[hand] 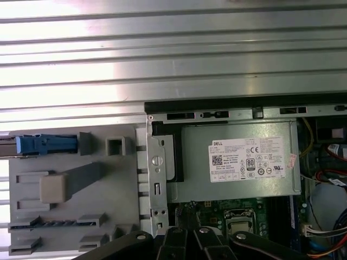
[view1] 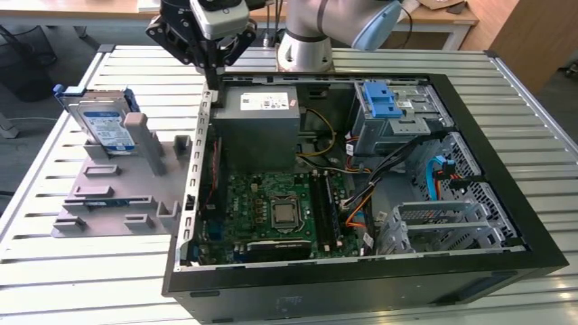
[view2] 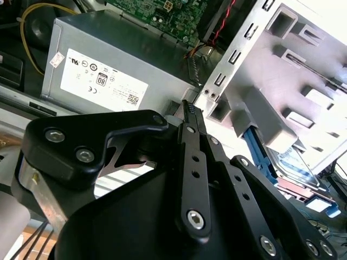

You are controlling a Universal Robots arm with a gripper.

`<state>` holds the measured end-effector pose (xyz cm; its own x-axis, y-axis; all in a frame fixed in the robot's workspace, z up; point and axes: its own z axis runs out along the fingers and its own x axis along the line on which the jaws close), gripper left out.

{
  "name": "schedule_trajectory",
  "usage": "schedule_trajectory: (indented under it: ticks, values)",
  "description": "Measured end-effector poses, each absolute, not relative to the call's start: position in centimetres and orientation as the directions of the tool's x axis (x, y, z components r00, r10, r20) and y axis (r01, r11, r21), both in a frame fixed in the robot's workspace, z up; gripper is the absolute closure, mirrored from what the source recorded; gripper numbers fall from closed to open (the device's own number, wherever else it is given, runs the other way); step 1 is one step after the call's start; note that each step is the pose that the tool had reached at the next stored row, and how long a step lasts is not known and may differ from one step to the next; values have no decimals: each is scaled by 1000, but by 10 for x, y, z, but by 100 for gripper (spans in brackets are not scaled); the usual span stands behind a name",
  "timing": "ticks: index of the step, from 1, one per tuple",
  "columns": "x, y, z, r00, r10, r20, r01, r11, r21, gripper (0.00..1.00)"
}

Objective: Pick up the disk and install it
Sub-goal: 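Reach for the disk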

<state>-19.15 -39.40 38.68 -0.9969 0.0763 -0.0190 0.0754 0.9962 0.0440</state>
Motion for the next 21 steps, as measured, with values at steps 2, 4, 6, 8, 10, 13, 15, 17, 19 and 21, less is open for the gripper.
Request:
schedule_trajectory:
  ticks: [2,4,6,8,10,13,15,17,19,21]
  values:
    - [-192,-394,387,-997,76,-19,75,996,44,89]
    - [-193,-394,386,-997,76,-19,75,996,44,89]
    - [-194,-393,386,-997,76,-19,75,996,44,89]
    - [-195,-393,386,-997,76,-19,75,996,44,89]
    - [-196,-393,386,-997,76,-19,75,996,44,89]
    - [-198,-392,385,-997,76,-19,75,996,44,89]
    - [-199,-392,385,-997,76,-19,75,996,44,89]
    - [-200,-391,385,-997,76,-19,75,996,44,89]
    - [-201,-391,385,-997,76,-19,75,996,44,89]
    - [-202,-390,385,-997,76,-19,75,996,44,89]
